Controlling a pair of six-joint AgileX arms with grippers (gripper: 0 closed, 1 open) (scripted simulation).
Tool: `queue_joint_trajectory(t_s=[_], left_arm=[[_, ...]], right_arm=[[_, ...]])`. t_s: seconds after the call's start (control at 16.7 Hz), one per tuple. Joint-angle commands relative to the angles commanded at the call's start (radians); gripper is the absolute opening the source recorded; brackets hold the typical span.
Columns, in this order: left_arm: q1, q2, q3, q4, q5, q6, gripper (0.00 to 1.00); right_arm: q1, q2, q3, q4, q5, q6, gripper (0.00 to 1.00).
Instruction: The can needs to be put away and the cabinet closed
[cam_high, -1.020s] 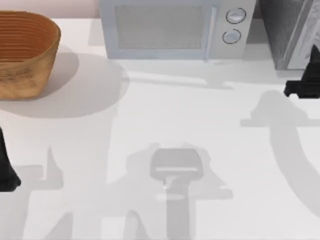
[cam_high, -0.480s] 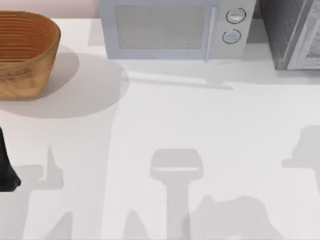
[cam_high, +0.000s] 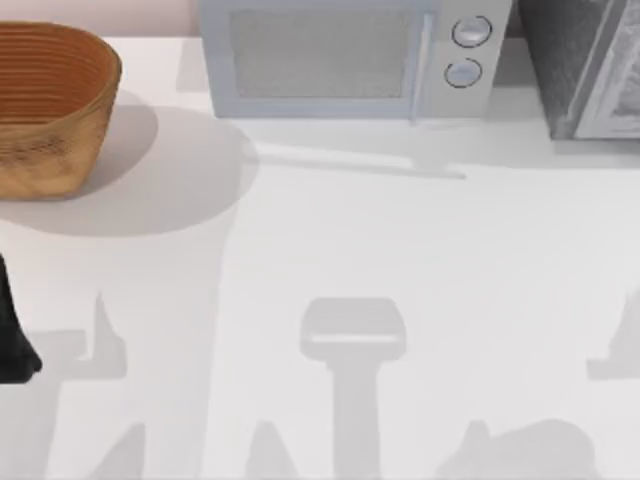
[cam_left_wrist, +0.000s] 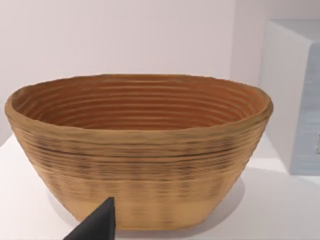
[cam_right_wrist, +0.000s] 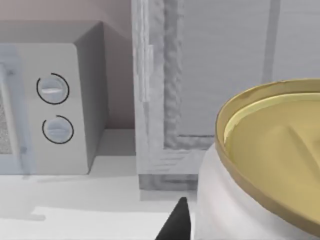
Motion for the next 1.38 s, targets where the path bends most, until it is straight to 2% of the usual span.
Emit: queue_joint_trajectory(t_s=[0.42, 0.66, 0.96, 1.38], left_arm=[[0.000, 0.000, 0.000, 0.000, 0.000, 0.000, 1.00], [0.000, 0.000, 0.000, 0.000, 0.000, 0.000, 1.00], [0.000, 0.000, 0.000, 0.000, 0.000, 0.000, 1.00], [0.000, 0.000, 0.000, 0.000, 0.000, 0.000, 1.00]], right_arm=[[-0.001, -0.007, -0.002, -0.005, -0.003, 0.001, 0.00], [0.010, 0.069, 0.099, -0.029, 0.009, 0.002, 0.00], [0.042, 0.304, 0.408, -0.104, 0.043, 0.005, 0.00], [0.105, 0.757, 1.004, -0.248, 0.109, 0.010, 0.00]])
